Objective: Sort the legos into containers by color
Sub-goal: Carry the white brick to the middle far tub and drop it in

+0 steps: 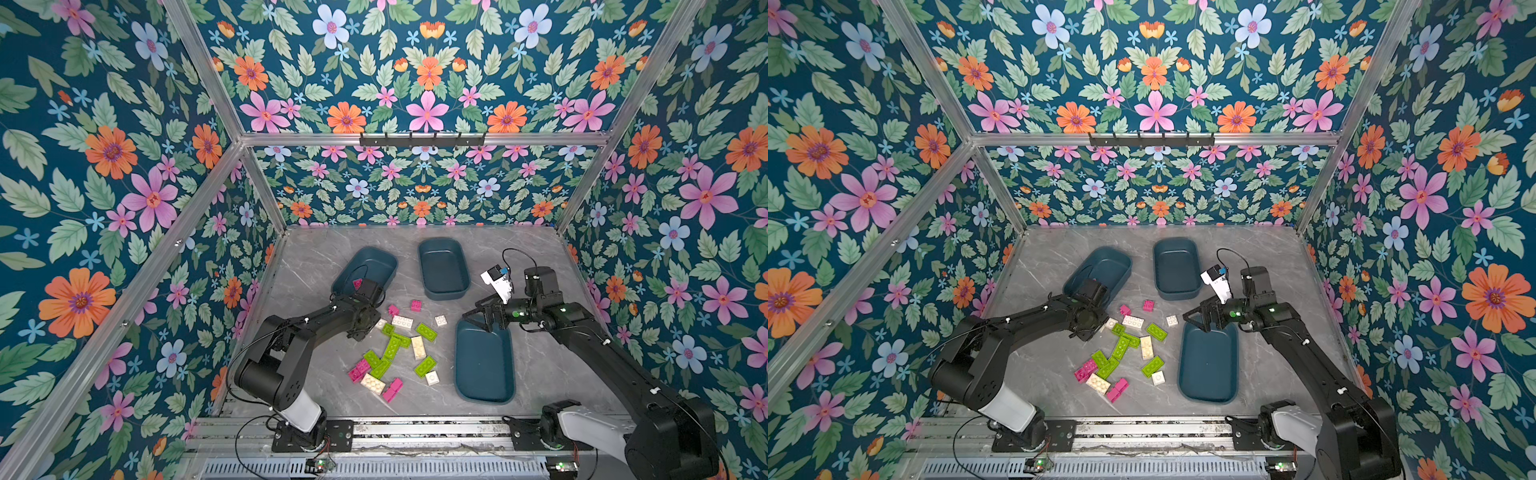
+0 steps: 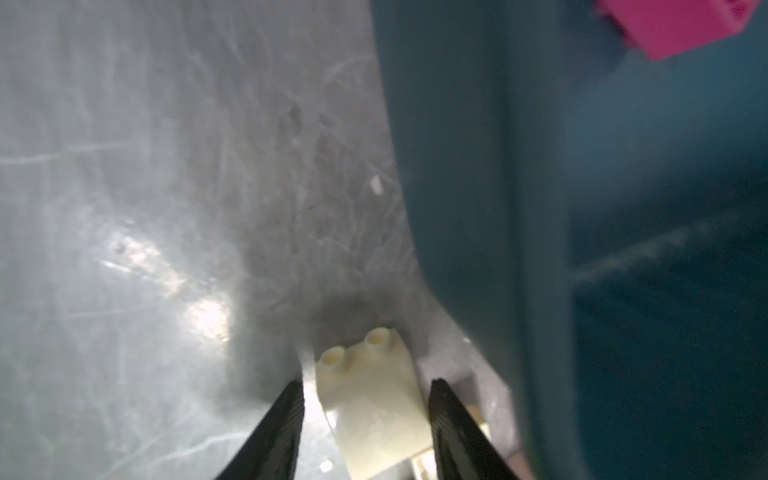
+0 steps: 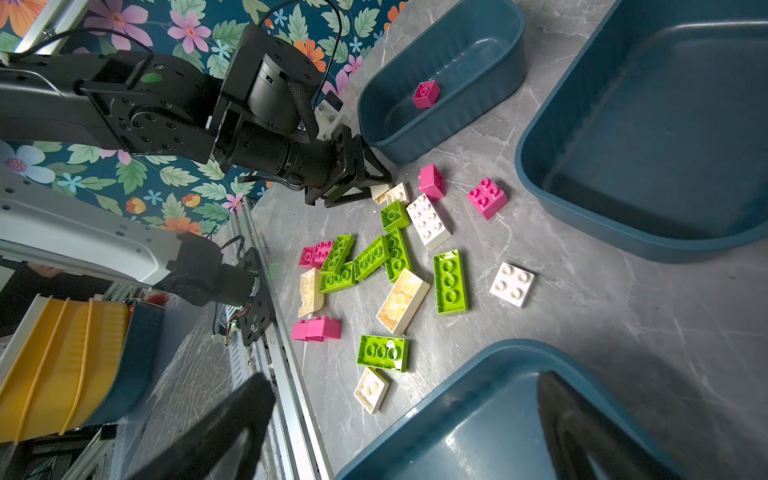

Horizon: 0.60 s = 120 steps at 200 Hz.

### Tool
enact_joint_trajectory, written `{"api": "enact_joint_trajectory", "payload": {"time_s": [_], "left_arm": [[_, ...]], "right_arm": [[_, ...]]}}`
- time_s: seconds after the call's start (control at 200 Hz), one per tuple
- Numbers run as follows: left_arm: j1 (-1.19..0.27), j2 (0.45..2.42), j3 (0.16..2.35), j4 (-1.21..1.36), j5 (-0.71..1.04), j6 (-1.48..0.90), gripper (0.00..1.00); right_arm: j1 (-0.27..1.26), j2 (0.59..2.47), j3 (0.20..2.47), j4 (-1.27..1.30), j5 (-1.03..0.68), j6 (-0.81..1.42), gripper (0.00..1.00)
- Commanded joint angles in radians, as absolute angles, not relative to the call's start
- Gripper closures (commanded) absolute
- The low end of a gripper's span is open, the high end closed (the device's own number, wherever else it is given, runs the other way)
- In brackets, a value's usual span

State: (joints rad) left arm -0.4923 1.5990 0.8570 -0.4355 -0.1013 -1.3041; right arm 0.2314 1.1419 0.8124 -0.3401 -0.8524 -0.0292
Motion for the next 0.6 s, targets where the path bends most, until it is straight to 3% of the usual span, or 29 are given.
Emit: {"api": "enact_joint_trajectory", "payload": {"time_s": [0.0, 0.595], "left_arm": [[-0.491, 1.578, 0.845, -0.553, -0.119, -1.284, 0.5], [-0.429, 1.587, 0.848, -0.577, -0.144, -1.037, 0.5]], "right_arm": [[0.232, 1.133, 0.807, -0.336, -0.859, -0.026, 0.01], [0.232, 1.08, 0.76, -0.323, -0.841, 0.001, 0.01]]}}
